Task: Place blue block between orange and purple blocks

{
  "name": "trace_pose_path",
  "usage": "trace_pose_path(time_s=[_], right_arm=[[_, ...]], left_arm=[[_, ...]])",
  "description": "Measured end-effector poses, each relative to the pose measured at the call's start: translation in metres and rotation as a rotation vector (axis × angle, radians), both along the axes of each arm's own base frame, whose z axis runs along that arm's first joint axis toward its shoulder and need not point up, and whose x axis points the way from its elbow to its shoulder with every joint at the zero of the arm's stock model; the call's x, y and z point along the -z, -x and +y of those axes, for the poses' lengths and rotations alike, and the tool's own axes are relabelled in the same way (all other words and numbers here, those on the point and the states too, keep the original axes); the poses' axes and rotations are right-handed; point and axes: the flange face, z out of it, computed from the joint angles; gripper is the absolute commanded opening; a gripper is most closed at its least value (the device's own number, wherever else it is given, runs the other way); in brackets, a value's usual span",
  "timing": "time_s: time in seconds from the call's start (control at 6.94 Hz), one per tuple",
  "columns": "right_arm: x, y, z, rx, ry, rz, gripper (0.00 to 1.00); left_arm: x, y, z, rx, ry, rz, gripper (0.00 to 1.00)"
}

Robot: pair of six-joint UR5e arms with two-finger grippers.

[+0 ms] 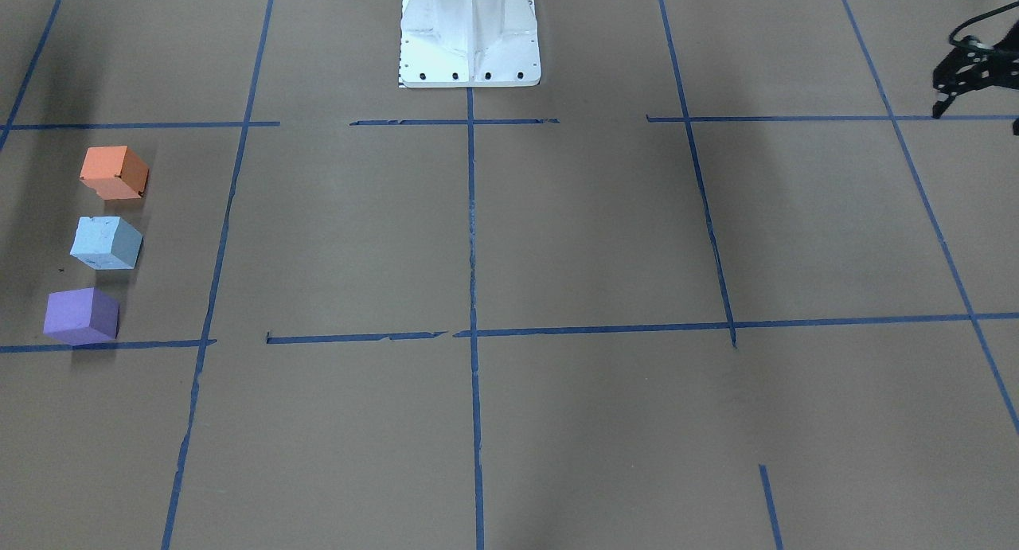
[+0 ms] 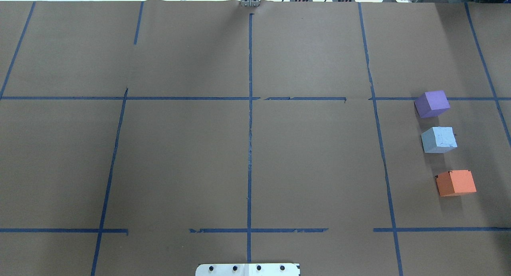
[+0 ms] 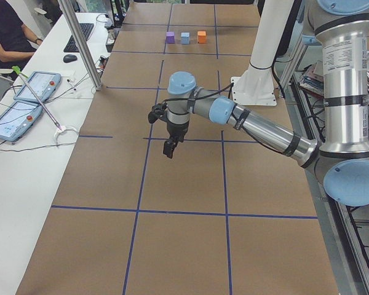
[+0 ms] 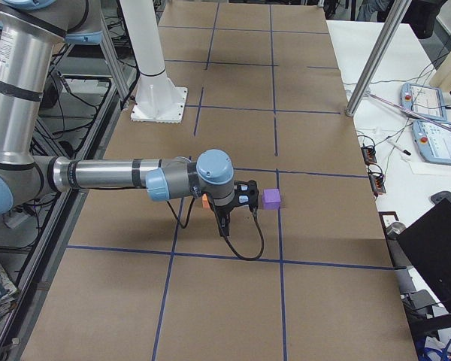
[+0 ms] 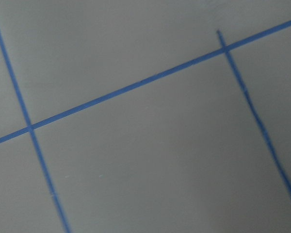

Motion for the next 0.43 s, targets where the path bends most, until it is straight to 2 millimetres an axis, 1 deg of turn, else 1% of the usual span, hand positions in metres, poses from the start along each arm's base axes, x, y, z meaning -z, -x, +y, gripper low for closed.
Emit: trace_pose_path(time_s=[0.14, 0.29, 0.43], right_arm=[[-0.002, -0.007, -0.002, 0.017, 0.010, 0.009, 1.00], [0.001, -0.007, -0.009, 0.030, 0.022, 0.015, 1.00], [0.002, -0.005, -0.012, 0.038, 0.029, 0.017, 1.00]], left_arm=[[-0.039, 0.038, -0.004, -0.016, 0.003, -0.013, 1.00], [-0.078, 0.063, -0.004, -0.012, 0.043, -0.008, 1.00], [-0.109, 0.079, -0.001, 0.010, 0.098, 0.025, 1.00]])
